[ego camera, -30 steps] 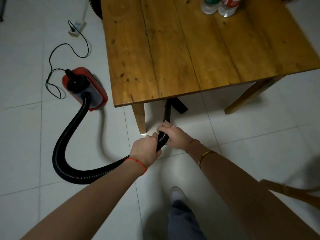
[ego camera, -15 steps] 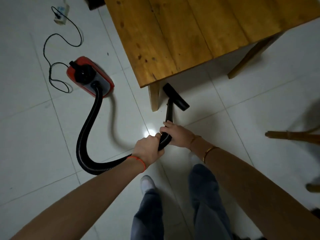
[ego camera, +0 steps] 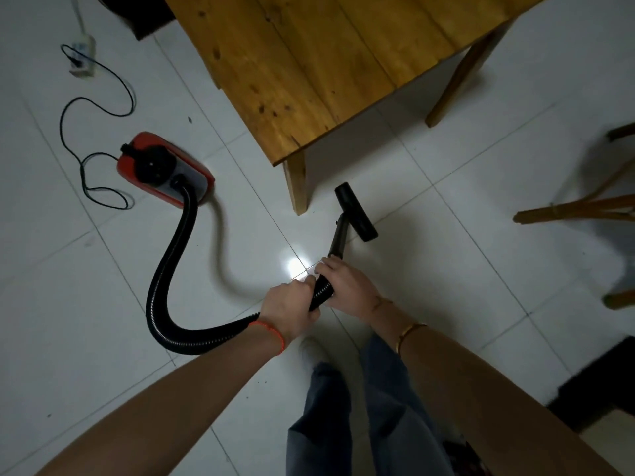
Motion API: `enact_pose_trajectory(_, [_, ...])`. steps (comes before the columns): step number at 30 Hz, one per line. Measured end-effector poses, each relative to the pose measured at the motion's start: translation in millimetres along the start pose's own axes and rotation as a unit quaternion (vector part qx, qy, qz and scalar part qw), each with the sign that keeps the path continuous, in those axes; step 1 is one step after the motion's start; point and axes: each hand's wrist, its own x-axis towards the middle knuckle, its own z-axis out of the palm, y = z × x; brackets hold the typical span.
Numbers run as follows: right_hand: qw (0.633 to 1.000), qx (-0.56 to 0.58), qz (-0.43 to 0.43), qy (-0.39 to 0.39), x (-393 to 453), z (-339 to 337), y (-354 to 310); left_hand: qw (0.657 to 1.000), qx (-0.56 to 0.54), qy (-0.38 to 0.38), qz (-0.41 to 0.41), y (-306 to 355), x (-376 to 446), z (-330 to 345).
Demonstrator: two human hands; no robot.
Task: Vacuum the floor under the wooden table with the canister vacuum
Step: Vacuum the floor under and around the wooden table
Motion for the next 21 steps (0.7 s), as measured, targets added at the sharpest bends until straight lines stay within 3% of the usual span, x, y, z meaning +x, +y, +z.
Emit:
enact_pose_trajectory(13, [0.999, -0.028, 0.033, -0.023, 23.9, -98.2, 128.7, 0.998, -0.057, 0.019, 0.009, 88.2, 116.2, -49.1])
enact_pose_trajectory(21, [0.995, -0.042, -0.014, -0.089, 46.6, -166.9, 200.8, 0.996, -0.081, 0.023, -0.009, 135.2, 184.5, -78.3])
